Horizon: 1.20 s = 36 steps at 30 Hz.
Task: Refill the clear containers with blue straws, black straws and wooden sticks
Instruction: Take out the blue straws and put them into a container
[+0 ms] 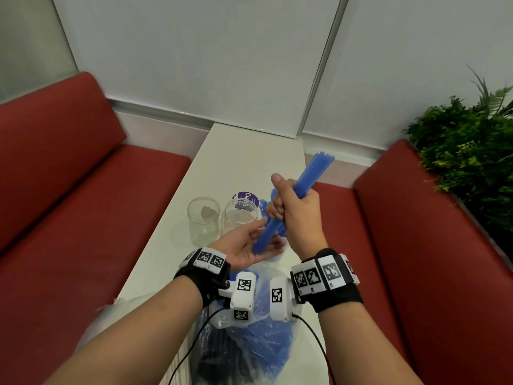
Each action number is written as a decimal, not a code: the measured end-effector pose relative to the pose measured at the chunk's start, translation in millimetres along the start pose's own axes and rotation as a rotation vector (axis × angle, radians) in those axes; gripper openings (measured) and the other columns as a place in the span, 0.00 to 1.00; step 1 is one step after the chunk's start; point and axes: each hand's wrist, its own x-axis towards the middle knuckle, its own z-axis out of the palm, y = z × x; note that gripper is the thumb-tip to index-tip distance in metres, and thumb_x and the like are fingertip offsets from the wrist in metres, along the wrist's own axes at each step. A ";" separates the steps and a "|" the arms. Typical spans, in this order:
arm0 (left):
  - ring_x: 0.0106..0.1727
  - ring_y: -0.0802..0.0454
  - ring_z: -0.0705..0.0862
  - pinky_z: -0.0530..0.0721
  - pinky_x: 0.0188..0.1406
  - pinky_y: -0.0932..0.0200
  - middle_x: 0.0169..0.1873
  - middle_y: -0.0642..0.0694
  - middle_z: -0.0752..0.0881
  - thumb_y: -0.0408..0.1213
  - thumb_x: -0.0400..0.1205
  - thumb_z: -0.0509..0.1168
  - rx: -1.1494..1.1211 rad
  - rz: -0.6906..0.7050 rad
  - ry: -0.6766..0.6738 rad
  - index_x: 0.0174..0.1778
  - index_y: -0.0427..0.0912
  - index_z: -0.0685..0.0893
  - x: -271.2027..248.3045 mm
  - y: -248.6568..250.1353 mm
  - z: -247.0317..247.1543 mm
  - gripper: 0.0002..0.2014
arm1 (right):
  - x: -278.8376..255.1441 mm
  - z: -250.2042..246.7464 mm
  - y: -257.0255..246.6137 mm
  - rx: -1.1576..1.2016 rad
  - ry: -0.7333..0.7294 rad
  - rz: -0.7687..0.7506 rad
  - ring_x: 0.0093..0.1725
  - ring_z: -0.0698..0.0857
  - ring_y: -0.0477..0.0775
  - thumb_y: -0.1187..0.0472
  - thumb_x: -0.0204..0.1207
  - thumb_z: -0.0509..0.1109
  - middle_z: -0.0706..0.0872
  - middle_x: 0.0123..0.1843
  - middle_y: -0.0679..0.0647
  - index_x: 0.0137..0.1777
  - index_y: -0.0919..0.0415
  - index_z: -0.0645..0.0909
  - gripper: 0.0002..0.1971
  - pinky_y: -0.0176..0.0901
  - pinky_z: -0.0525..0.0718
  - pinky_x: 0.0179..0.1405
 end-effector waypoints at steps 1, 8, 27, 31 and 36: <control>0.48 0.37 0.90 0.90 0.48 0.44 0.43 0.31 0.87 0.41 0.82 0.70 0.017 0.020 0.010 0.47 0.25 0.85 -0.4 -2.3 0.4 0.17 | 0.3 -0.1 -0.3 0.011 -0.007 -0.002 0.21 0.62 0.51 0.54 0.79 0.78 0.63 0.23 0.52 0.28 0.53 0.65 0.25 0.43 0.69 0.25; 0.34 0.46 0.90 0.90 0.29 0.59 0.35 0.39 0.86 0.38 0.84 0.66 -0.015 -0.075 0.013 0.46 0.32 0.84 -4.4 -5.4 9.0 0.11 | -2.1 5.1 5.4 -0.056 -0.044 -0.011 0.22 0.63 0.52 0.54 0.80 0.77 0.64 0.23 0.52 0.27 0.52 0.68 0.25 0.43 0.70 0.26; 0.14 0.61 0.64 0.59 0.07 0.70 0.23 0.46 0.75 0.42 0.89 0.57 0.256 0.014 0.211 0.43 0.38 0.75 27.7 -4.8 -53.6 0.13 | 24.1 -52.0 -33.0 -0.691 -0.378 0.241 0.27 0.86 0.56 0.59 0.78 0.78 0.89 0.32 0.67 0.44 0.66 0.90 0.09 0.38 0.86 0.32; 0.28 0.48 0.84 0.81 0.24 0.62 0.35 0.36 0.86 0.44 0.89 0.58 0.482 0.101 0.389 0.45 0.30 0.84 36.7 -5.6 -61.0 0.20 | 43.4 -67.2 -32.1 -0.727 -0.267 0.214 0.27 0.87 0.56 0.61 0.78 0.77 0.89 0.35 0.70 0.43 0.67 0.90 0.08 0.38 0.87 0.33; 0.45 0.44 0.87 0.85 0.49 0.53 0.45 0.37 0.89 0.32 0.83 0.63 1.490 0.204 0.439 0.47 0.30 0.89 36.5 -11.1 -75.8 0.11 | 77.7 -86.0 -23.1 -0.830 -0.117 0.237 0.25 0.87 0.53 0.62 0.79 0.77 0.90 0.32 0.63 0.42 0.65 0.88 0.06 0.38 0.85 0.32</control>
